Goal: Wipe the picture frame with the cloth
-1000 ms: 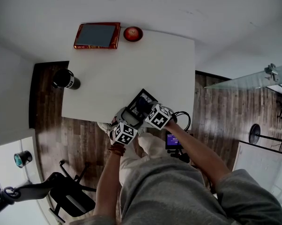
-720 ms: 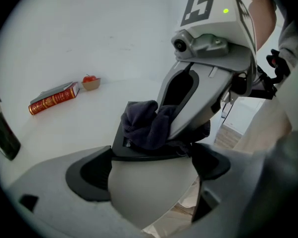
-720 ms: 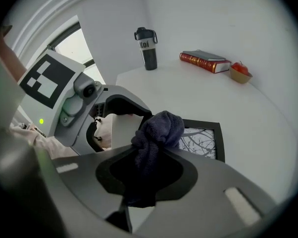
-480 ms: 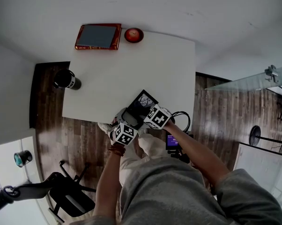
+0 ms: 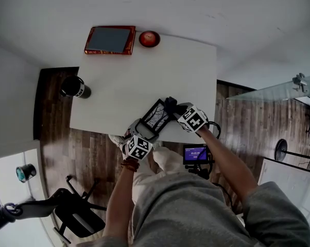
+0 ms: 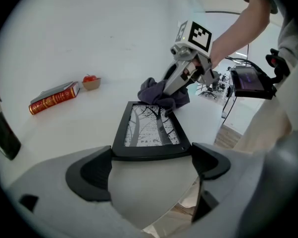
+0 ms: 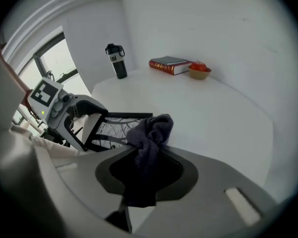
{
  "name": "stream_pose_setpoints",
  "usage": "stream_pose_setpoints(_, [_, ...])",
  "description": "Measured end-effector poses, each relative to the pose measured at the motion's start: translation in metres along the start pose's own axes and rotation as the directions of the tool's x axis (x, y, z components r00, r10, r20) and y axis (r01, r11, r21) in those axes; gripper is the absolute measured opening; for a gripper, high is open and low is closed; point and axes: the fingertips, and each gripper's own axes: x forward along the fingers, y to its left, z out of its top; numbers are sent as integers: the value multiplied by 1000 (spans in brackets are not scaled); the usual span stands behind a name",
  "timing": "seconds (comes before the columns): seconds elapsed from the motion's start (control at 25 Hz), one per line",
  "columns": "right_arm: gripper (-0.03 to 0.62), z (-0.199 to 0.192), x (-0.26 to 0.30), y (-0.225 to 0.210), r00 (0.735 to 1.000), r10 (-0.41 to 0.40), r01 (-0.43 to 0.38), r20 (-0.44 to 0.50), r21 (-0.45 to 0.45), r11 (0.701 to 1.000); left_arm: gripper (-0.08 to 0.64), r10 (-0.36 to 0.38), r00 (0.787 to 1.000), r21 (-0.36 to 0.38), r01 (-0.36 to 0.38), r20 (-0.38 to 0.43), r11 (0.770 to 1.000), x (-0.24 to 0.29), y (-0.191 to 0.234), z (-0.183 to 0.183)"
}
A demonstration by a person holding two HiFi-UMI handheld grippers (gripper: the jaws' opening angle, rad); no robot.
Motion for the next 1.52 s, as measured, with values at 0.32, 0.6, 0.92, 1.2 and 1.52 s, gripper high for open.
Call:
stream_pose_setpoints(0.32, [92,-13,5,6,999,-51,50,6,60,997,508,1,1000,3,-1,2,1000,-1,-1,-1])
stream_pose_setpoints(0.6, [91,-12,4,27,998,-46,45,-46,-21,999,509,1,1000,-4,-1,-3,1000,1,0,-1])
stream_pose_setpoints(0.92, [89,-13,10,80,991,94,-110,-91,-178,978,509,1,1000,-6,-1,-6,1000,1,-2,-1])
stream_pose_setpoints(1.2, [87,-11,16,116,967,226,-248,-116,-239,939,509,-1,1000,0,1,1,1000,2,-2,0])
stream_pose_setpoints(1.52, [87,-8,21,130,936,283,-331,-212,-248,910,509,4,1000,0,-4,2,1000,1,-1,0])
